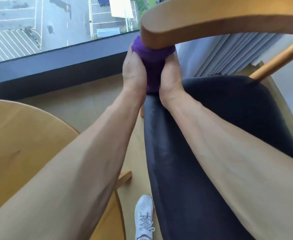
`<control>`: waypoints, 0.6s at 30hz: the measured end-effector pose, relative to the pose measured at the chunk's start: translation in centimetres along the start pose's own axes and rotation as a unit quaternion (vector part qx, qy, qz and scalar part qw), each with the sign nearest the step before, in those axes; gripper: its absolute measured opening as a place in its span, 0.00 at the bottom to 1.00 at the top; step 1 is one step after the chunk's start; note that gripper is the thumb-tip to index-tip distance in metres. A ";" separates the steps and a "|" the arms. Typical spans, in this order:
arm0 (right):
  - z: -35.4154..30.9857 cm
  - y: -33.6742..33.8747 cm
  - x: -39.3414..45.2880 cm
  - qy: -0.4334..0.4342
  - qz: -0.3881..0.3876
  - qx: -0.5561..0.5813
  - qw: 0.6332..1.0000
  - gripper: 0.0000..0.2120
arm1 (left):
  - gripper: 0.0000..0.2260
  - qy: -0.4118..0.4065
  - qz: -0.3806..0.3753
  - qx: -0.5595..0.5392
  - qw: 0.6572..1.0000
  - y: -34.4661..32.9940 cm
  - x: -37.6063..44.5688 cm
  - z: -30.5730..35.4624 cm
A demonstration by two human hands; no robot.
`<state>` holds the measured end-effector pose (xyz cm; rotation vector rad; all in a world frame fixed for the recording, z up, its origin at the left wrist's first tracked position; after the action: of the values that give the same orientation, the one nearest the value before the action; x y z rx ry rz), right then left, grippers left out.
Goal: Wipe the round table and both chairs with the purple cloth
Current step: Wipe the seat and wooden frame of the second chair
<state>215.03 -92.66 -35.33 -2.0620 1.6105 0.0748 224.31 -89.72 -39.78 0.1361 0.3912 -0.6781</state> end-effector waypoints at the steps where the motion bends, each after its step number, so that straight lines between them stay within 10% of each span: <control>1: 0.7 0.1 -0.1 -0.019 -0.001 -0.031 0.999 0.26 | 0.15 0.018 -0.042 0.026 0.999 -1.3 0.5 -1.4; 3: 2.2 0.3 -0.1 -0.059 -0.034 -0.019 0.997 0.25 | 0.20 0.052 -0.116 0.070 0.989 -2.7 1.1 -4.2; 7: 3.0 1.5 1.6 -0.058 0.009 -0.042 0.997 0.17 | 0.08 0.045 0.008 0.075 0.996 1.3 -0.3 -2.4; 14: 0.5 1.2 2.9 0.032 -0.015 0.129 0.991 0.13 | 0.09 -0.054 -0.055 -0.202 0.976 0.9 -2.0 3.8; 18: 2.5 1.7 2.6 0.005 -0.009 0.034 0.999 0.16 | 0.09 -0.026 -0.001 -0.068 0.997 1.2 -2.6 0.9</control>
<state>214.93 -94.22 -39.00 -2.0275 1.5795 0.0025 223.53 -87.49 -37.91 -0.0111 0.3869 -0.6538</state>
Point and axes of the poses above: each hand's wrist, its own x-axis towards the middle knuckle, its own y-axis out of the back of the hand, z = x × y, the point moved 8 cm from there along x, towards the middle knuckle, and after that the axes turned 13 degrees about x, right-handed, at the moved point
